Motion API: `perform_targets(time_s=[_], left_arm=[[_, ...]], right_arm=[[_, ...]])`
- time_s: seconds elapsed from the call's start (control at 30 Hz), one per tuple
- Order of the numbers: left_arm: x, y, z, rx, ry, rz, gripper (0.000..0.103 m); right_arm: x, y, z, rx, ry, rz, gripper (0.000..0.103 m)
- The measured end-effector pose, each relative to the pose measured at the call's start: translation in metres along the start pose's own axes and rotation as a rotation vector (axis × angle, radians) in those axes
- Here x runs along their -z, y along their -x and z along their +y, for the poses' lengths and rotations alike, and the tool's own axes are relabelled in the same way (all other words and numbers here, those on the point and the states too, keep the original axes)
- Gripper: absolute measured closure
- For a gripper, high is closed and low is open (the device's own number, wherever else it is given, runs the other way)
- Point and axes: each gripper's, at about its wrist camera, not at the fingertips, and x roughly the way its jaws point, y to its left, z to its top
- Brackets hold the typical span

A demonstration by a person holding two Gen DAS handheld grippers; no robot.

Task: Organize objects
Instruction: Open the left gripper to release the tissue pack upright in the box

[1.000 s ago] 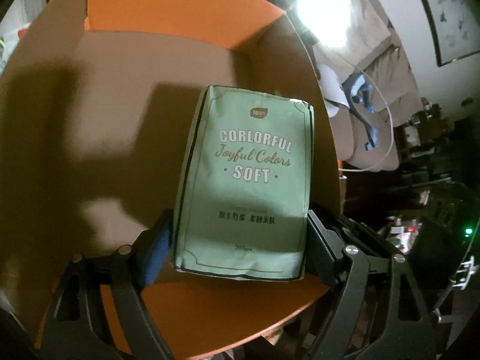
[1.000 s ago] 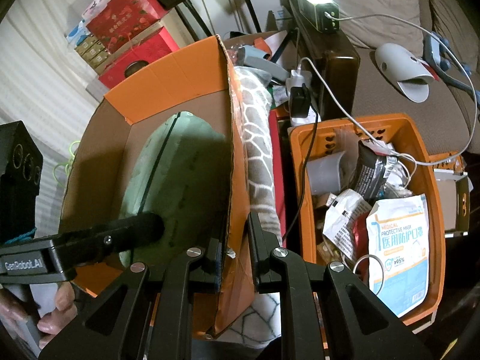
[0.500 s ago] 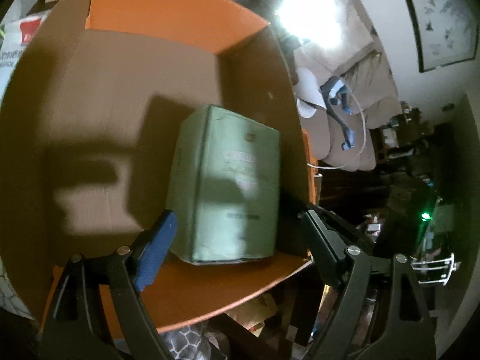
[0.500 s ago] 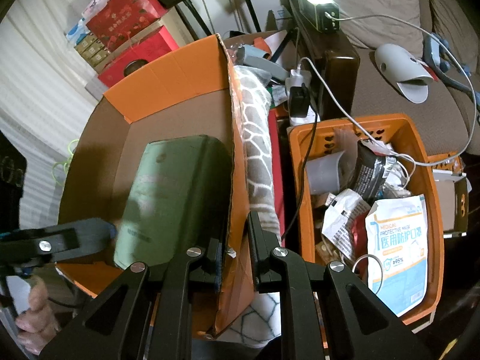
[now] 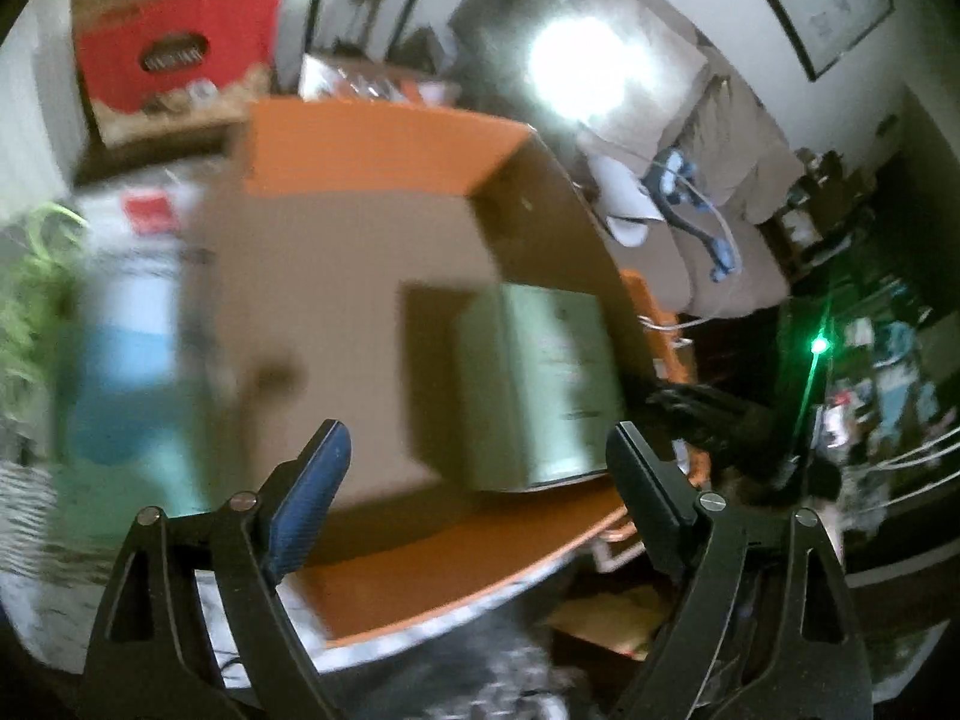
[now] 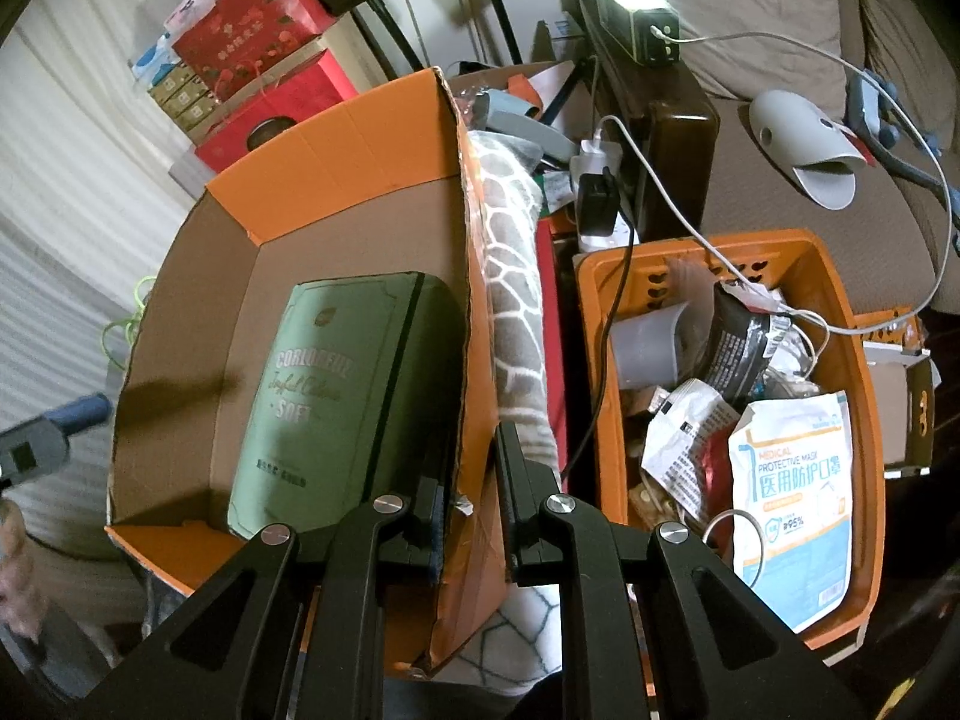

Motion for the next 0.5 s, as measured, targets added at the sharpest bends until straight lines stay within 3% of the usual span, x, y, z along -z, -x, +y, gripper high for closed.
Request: perform_targets(time_s=[0.27, 0.5], left_arm=[[-0.005, 0.037, 0.069, -0.171, -0.003, -0.062, 0.017], [-0.007, 0.057, 0.123, -0.248, 0.053, -0.084, 0.015]], right_arm=[[-0.001, 0.0, 0.002, 0.007, 0.001, 0.001, 0.09], [-0.001, -0.001, 0.002, 0.011, 0.004, 0.003, 0.09]])
